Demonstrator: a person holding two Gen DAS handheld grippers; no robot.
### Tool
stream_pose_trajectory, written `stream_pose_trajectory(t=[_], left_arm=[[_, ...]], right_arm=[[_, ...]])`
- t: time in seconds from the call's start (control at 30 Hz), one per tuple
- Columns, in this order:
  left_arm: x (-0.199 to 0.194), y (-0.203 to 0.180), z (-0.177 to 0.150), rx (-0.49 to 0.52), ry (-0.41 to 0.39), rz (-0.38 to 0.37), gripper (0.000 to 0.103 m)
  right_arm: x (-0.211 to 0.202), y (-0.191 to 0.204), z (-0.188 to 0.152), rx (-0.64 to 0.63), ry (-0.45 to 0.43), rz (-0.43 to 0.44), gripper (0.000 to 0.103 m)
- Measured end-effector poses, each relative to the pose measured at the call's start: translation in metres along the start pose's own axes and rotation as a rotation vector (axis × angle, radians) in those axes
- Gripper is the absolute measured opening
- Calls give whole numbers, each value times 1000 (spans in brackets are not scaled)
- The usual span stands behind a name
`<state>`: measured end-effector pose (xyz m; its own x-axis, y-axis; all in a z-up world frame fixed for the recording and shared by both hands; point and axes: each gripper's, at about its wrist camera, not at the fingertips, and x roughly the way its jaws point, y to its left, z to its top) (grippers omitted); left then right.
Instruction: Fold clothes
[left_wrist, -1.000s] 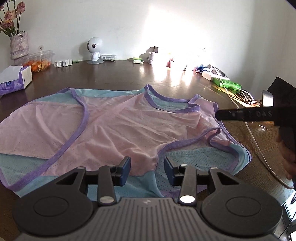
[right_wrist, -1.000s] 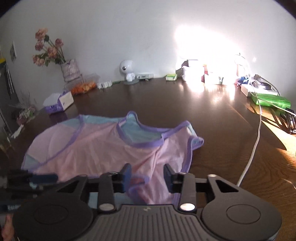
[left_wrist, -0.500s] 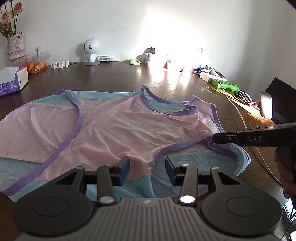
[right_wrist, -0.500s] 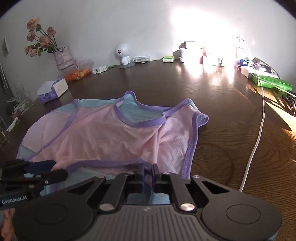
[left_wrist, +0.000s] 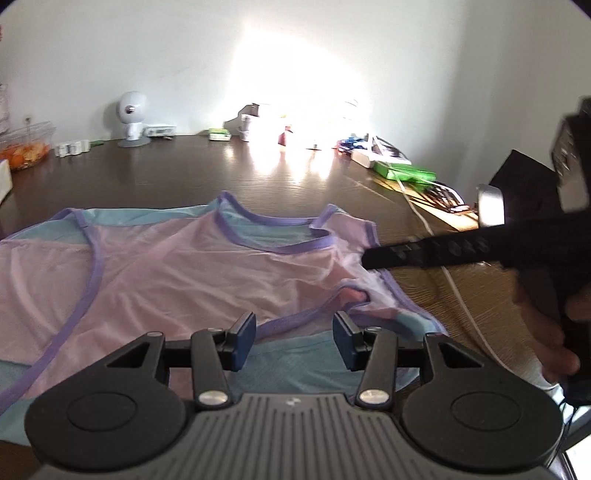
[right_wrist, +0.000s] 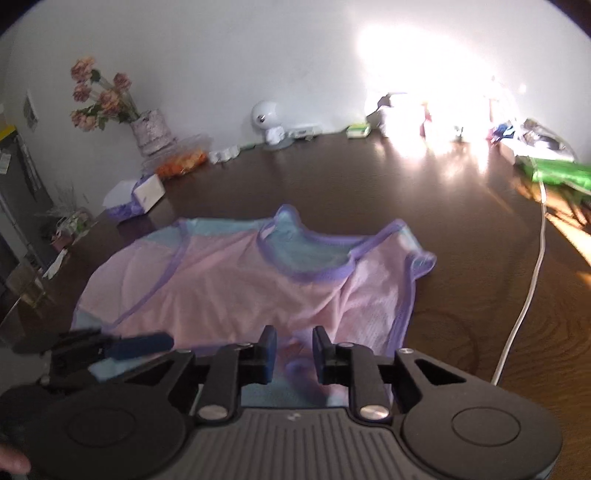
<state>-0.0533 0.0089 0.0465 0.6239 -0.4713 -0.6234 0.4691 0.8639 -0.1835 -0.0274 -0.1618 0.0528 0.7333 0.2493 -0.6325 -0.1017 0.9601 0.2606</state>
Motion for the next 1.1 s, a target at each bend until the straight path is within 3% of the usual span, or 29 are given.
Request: stream_pose_trajectory(t=[0.07, 0.13, 0.3, 0.37, 0.47, 0.53, 0.6, 0.67, 0.7, 0.73, 1.0, 1.07, 1.1], left_arm=[[15, -9, 9, -46, 60, -72, 47], [27, -16, 14, -103, 85, -97, 47], [46, -13, 17, -261, 71, -78, 47], [51, -6, 16, -330, 84, -85, 43], [57, -7, 16, -337, 97, -72, 21], [61, -8, 17, -339, 99, -59, 18], [64, -8, 18, -351, 94, -47, 14], [65, -7, 18, -363, 86, -42, 4], [65, -6, 17, -370, 82, -40, 2], [62, -6, 16, -371, 70, -40, 1], [41, -22, 2, -291, 25, -29, 2], [37, -23, 1, -291, 9, -33, 11], [36, -24, 1, -290, 1, -35, 28]], right_arm=[[19, -13, 19, 37, 39, 17, 23], [39, -27, 38, 78, 85, 44, 23], [61, -23, 51, 12, 140, 37, 23], [56, -17, 51, -73, 118, 74, 25], [54, -11, 54, -216, 158, 133, 31], [60, -7, 57, -288, 190, 138, 31], [72, -4, 57, -338, 228, 117, 28], [84, -3, 54, -369, 261, 94, 24], [89, -3, 52, -384, 277, 82, 7], [90, -4, 51, -382, 271, 75, 4], [76, -30, 56, -195, 155, 33, 1], [69, -34, 54, -152, 147, 30, 5], [66, -36, 52, -130, 142, 29, 10]])
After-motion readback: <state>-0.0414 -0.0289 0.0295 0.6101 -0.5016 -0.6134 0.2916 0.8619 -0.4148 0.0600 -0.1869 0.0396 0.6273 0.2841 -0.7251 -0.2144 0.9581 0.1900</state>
